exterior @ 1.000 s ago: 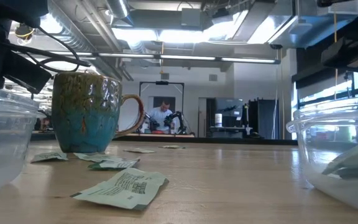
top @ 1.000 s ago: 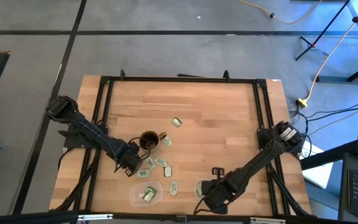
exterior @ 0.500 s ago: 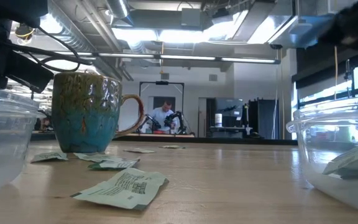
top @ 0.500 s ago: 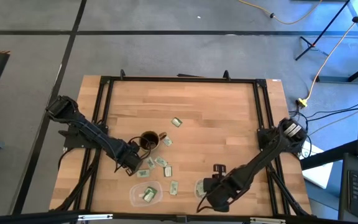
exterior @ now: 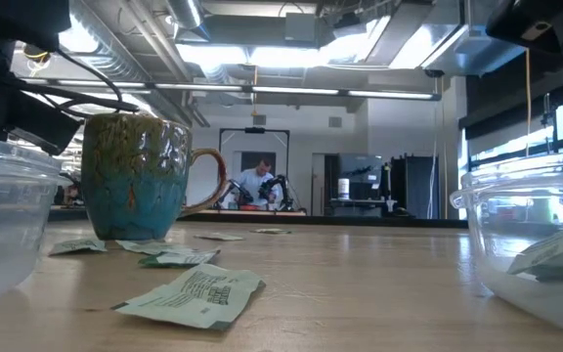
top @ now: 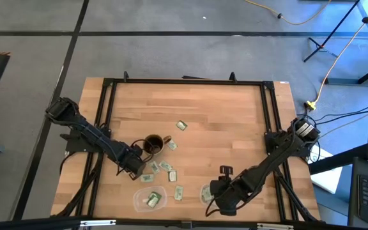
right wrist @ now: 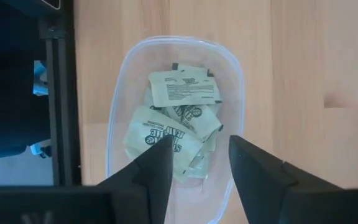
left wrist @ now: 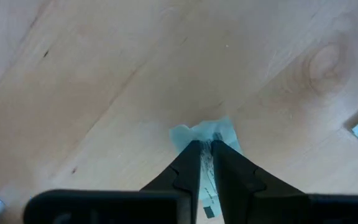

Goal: Pick and place items into bin
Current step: Put the white stevia packet into the right transparent bin

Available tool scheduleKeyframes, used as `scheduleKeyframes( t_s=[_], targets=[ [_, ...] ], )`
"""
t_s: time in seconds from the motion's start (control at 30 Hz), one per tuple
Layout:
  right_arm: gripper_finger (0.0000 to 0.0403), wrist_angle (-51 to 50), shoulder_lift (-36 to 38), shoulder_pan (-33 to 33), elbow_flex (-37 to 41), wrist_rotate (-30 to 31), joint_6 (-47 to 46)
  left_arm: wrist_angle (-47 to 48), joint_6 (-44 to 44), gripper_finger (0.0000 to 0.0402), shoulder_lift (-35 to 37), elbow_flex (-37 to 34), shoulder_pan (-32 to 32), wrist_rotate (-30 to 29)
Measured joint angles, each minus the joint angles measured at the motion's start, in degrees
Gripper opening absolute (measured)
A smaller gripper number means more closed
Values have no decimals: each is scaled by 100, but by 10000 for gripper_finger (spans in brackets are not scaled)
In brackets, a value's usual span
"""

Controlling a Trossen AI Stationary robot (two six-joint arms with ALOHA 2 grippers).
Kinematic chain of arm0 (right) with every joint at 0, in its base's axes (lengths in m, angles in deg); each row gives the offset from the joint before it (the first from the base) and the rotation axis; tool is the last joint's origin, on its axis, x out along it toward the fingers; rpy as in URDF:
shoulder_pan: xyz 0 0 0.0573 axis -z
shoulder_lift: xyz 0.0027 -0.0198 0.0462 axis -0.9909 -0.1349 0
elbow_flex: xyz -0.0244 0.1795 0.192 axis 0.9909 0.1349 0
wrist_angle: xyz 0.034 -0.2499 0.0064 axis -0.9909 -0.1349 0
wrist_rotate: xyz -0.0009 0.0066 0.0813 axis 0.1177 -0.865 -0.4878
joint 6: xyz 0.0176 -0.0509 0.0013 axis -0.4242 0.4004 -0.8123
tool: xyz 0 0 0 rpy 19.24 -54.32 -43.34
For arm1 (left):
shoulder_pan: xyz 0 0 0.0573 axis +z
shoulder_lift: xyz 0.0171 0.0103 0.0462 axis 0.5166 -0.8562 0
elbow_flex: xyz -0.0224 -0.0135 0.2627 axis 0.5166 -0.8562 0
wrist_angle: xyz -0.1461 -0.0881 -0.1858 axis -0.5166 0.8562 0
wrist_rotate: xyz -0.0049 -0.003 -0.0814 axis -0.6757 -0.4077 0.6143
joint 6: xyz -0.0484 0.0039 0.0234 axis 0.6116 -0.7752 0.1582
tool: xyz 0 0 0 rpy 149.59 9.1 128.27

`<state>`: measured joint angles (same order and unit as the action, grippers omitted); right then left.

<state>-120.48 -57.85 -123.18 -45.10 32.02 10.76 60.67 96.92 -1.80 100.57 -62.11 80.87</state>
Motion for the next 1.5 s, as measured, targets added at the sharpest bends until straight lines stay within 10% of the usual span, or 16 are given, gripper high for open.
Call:
scheduleKeyframes(
  t_s=[0.47, 0.97, 1.5],
  targets=[
    [158, -986, 279, 71, 4, 1237, 210, 48, -920, 3, 102, 248, -13, 270],
    [159, -323, 1261, 1028, 11, 1286, 2891, 125, -1659, 2, 1666, 635, -223, 145],
    [159, 3268, 1382, 1949, 820, -262, 5892, -2658, -5997, 2, 2469, 645, -117, -2943]
  ],
)
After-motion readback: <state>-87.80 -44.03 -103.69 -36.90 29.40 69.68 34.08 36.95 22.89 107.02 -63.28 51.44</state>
